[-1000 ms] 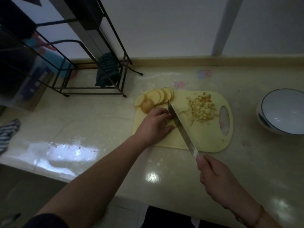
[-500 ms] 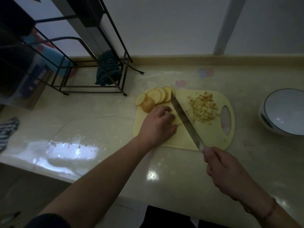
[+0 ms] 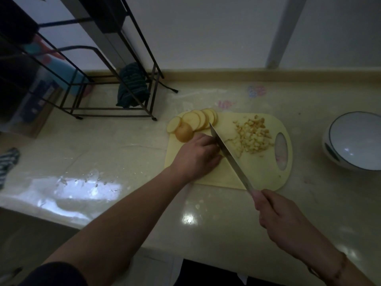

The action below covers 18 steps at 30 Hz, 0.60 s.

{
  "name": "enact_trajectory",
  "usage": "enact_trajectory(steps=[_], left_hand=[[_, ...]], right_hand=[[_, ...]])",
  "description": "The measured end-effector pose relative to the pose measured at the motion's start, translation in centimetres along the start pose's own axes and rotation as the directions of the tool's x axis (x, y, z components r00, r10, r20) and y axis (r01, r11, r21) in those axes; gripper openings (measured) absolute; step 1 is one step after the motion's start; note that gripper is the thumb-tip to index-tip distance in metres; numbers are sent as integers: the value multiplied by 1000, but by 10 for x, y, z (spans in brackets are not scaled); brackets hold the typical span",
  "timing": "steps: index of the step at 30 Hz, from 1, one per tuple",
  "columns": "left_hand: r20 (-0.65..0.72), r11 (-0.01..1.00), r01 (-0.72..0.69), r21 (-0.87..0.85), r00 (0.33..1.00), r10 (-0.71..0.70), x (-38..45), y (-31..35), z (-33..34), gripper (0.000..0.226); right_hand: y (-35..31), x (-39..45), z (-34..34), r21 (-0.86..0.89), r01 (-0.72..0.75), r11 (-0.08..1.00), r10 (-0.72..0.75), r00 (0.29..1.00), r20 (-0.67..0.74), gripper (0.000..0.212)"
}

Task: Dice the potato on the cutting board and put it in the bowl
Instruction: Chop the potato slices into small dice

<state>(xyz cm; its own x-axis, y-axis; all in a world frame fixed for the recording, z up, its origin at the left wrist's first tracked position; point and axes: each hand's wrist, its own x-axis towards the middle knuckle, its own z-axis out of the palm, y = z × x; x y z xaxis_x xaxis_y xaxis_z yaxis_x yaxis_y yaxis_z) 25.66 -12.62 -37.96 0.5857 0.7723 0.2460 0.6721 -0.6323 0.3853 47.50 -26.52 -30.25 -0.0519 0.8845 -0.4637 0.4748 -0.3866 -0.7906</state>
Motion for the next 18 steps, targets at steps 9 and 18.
enact_trajectory(steps=[9,18], left_hand=[[11,1000,-19,-21,1000,20,0,-2,1,19],[-15,999,-43,-14,999,43,0,3,-1,21]], right_hand=[[2,9,4,-122,72,990,-74,997,-10,49],[6,19,-5,-49,33,998,-35,999,-31,54]])
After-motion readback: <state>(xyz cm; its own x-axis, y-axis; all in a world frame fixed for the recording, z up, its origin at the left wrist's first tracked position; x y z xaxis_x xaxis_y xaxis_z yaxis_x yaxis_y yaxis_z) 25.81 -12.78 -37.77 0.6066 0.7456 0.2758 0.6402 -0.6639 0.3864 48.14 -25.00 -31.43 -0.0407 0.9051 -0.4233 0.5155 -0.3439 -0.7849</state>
